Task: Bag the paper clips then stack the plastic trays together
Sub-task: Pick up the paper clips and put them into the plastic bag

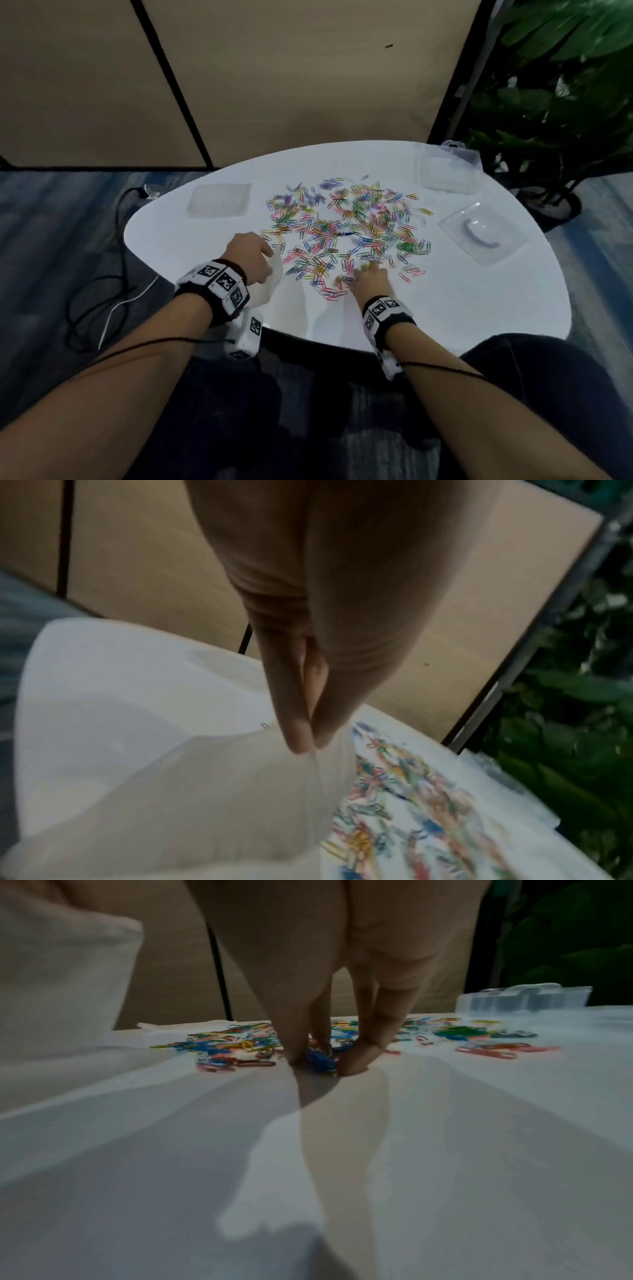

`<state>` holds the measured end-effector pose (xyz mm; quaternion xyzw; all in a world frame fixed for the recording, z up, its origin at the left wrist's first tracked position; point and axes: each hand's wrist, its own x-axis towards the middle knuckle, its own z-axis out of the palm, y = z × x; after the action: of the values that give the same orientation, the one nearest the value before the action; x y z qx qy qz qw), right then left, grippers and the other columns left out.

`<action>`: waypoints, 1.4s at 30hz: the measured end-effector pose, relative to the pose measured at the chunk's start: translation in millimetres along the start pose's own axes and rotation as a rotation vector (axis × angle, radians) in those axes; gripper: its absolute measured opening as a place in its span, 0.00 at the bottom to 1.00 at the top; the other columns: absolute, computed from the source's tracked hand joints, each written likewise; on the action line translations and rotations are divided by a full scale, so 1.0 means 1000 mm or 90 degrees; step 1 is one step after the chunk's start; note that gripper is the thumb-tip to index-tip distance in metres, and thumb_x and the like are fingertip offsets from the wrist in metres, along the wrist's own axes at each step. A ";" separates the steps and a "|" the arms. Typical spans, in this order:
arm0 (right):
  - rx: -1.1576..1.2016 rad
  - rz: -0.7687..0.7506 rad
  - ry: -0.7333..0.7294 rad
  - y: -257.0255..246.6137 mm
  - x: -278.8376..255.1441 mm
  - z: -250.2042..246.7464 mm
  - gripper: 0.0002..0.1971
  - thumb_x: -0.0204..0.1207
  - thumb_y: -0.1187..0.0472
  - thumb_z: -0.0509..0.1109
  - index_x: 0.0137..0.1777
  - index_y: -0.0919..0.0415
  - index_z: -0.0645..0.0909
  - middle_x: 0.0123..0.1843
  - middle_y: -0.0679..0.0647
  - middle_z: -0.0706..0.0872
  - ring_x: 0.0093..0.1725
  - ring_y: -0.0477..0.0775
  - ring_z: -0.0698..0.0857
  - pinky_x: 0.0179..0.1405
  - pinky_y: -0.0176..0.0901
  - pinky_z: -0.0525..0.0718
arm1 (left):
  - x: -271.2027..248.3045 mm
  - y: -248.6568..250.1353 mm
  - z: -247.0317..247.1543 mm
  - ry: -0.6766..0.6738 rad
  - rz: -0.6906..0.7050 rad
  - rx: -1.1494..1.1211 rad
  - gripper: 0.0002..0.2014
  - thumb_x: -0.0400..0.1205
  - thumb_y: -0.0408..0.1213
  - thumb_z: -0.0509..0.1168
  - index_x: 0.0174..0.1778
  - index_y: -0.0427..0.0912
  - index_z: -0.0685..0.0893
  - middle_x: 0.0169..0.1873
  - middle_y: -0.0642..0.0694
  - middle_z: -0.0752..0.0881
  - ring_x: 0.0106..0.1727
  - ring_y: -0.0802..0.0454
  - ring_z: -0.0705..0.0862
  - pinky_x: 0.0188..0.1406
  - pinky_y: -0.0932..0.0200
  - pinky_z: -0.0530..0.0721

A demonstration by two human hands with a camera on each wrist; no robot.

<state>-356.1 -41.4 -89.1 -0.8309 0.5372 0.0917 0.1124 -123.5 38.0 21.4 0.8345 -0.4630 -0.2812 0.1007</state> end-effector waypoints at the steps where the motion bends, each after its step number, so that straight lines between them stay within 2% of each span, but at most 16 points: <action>1: 0.009 0.001 -0.007 -0.001 0.003 -0.003 0.17 0.82 0.69 0.59 0.67 0.63 0.81 0.69 0.62 0.77 0.69 0.65 0.75 0.63 0.52 0.79 | 0.004 0.001 0.002 0.012 -0.001 -0.025 0.18 0.75 0.28 0.76 0.62 0.36 0.90 0.46 0.40 0.94 0.48 0.44 0.93 0.59 0.51 0.91; 3: 0.016 -0.008 -0.034 0.001 0.012 -0.009 0.14 0.80 0.73 0.61 0.61 0.68 0.83 0.66 0.66 0.79 0.63 0.64 0.82 0.61 0.50 0.83 | 0.007 0.001 0.008 0.030 -0.013 -0.064 0.17 0.76 0.26 0.74 0.62 0.34 0.89 0.43 0.38 0.94 0.47 0.43 0.93 0.57 0.52 0.91; 7: 0.041 0.045 -0.038 0.014 0.032 -0.026 0.11 0.82 0.66 0.64 0.55 0.68 0.87 0.56 0.62 0.88 0.56 0.60 0.87 0.52 0.44 0.85 | 0.013 0.003 0.015 0.000 0.013 -0.021 0.16 0.79 0.27 0.71 0.63 0.37 0.89 0.41 0.41 0.94 0.46 0.46 0.93 0.55 0.61 0.86; 11: 0.225 0.154 -0.047 0.028 0.047 -0.057 0.12 0.78 0.55 0.71 0.46 0.61 0.93 0.44 0.56 0.93 0.42 0.51 0.90 0.43 0.38 0.88 | 0.030 0.020 0.003 -0.017 0.050 -0.017 0.17 0.78 0.30 0.74 0.64 0.37 0.89 0.52 0.38 0.92 0.52 0.43 0.92 0.64 0.51 0.88; 15: 0.711 0.112 -0.013 0.011 0.041 -0.107 0.05 0.73 0.64 0.78 0.43 0.66 0.91 0.38 0.61 0.92 0.36 0.53 0.91 0.47 0.45 0.90 | 0.041 0.036 -0.007 -0.013 0.069 -0.091 0.19 0.75 0.26 0.76 0.63 0.37 0.88 0.60 0.34 0.89 0.56 0.37 0.91 0.60 0.46 0.90; 17: 0.929 0.067 -0.026 -0.009 0.031 -0.126 0.06 0.72 0.69 0.78 0.45 0.73 0.89 0.37 0.63 0.91 0.35 0.55 0.89 0.44 0.42 0.90 | 0.044 0.043 -0.006 -0.012 0.072 -0.128 0.20 0.74 0.23 0.75 0.62 0.39 0.88 0.60 0.34 0.89 0.56 0.38 0.91 0.58 0.45 0.91; 20: 1.040 0.039 -0.059 -0.036 0.022 -0.133 0.08 0.73 0.70 0.77 0.48 0.77 0.88 0.38 0.64 0.90 0.37 0.54 0.90 0.43 0.38 0.90 | 0.042 0.053 0.000 -0.015 0.089 -0.154 0.16 0.77 0.24 0.71 0.59 0.41 0.88 0.44 0.39 0.93 0.45 0.46 0.92 0.54 0.52 0.91; 23: 0.999 0.045 -0.084 -0.052 0.024 -0.125 0.04 0.75 0.72 0.75 0.43 0.75 0.87 0.36 0.63 0.89 0.33 0.52 0.89 0.42 0.39 0.91 | 0.036 0.062 0.003 0.012 0.131 -0.165 0.09 0.79 0.26 0.69 0.49 0.42 0.89 0.32 0.42 0.91 0.38 0.46 0.92 0.45 0.55 0.90; 27: 0.712 0.024 -0.057 -0.056 0.029 -0.116 0.04 0.76 0.69 0.74 0.48 0.67 0.89 0.35 0.59 0.90 0.33 0.52 0.89 0.42 0.40 0.91 | 0.036 0.063 0.005 0.046 0.131 -0.185 0.12 0.78 0.25 0.69 0.56 0.36 0.91 0.35 0.41 0.91 0.44 0.44 0.92 0.56 0.51 0.90; 29: 0.575 0.002 -0.039 -0.056 0.029 -0.118 0.07 0.74 0.69 0.74 0.51 0.63 0.89 0.31 0.52 0.87 0.29 0.46 0.84 0.28 0.27 0.83 | 0.036 0.063 0.003 0.052 0.136 -0.177 0.14 0.79 0.25 0.68 0.58 0.36 0.91 0.41 0.40 0.92 0.50 0.43 0.91 0.60 0.52 0.89; 31: 0.473 -0.031 -0.011 -0.056 0.031 -0.120 0.09 0.72 0.67 0.74 0.51 0.60 0.90 0.28 0.48 0.83 0.26 0.43 0.79 0.19 0.24 0.73 | 0.036 0.065 0.001 0.060 0.149 -0.164 0.14 0.80 0.25 0.67 0.60 0.37 0.92 0.50 0.39 0.93 0.56 0.44 0.90 0.63 0.55 0.87; 33: 0.379 -0.067 0.027 -0.058 0.034 -0.121 0.09 0.74 0.68 0.71 0.50 0.61 0.91 0.28 0.47 0.83 0.26 0.43 0.79 0.24 0.26 0.74 | 0.036 0.067 0.000 0.055 0.157 -0.159 0.16 0.81 0.25 0.65 0.61 0.38 0.92 0.50 0.40 0.93 0.55 0.45 0.91 0.63 0.57 0.87; 35: 0.322 -0.110 0.029 -0.060 0.033 -0.122 0.13 0.77 0.69 0.67 0.55 0.63 0.90 0.42 0.54 0.91 0.37 0.48 0.86 0.40 0.30 0.81 | 0.035 0.067 -0.002 0.052 0.165 -0.140 0.16 0.82 0.25 0.64 0.61 0.39 0.91 0.47 0.39 0.93 0.51 0.44 0.92 0.62 0.52 0.88; 37: 0.322 -0.151 -0.010 -0.060 0.032 -0.124 0.16 0.77 0.69 0.68 0.63 0.62 0.87 0.57 0.57 0.91 0.52 0.53 0.89 0.55 0.36 0.83 | 0.036 0.065 -0.002 0.067 0.175 -0.109 0.16 0.81 0.25 0.64 0.60 0.40 0.92 0.49 0.37 0.93 0.53 0.41 0.91 0.63 0.48 0.88; 38: 0.344 -0.169 -0.036 -0.057 0.032 -0.126 0.17 0.77 0.68 0.69 0.65 0.61 0.86 0.60 0.56 0.90 0.55 0.53 0.89 0.57 0.37 0.84 | 0.036 0.063 -0.003 0.076 0.177 -0.099 0.16 0.81 0.25 0.64 0.59 0.40 0.93 0.50 0.36 0.93 0.55 0.40 0.91 0.63 0.48 0.88; 42: 0.558 -0.158 -0.035 -0.025 0.036 -0.138 0.13 0.75 0.68 0.74 0.58 0.57 0.88 0.50 0.52 0.92 0.44 0.52 0.92 0.46 0.48 0.92 | 0.040 0.055 -0.007 0.107 0.167 -0.068 0.17 0.81 0.27 0.64 0.62 0.41 0.91 0.60 0.38 0.90 0.65 0.41 0.87 0.69 0.49 0.84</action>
<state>-314.6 -102.5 35.4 -0.7604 0.4182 -0.1368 0.4777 -142.0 -26.1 36.0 0.7809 -0.5424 -0.2193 0.2190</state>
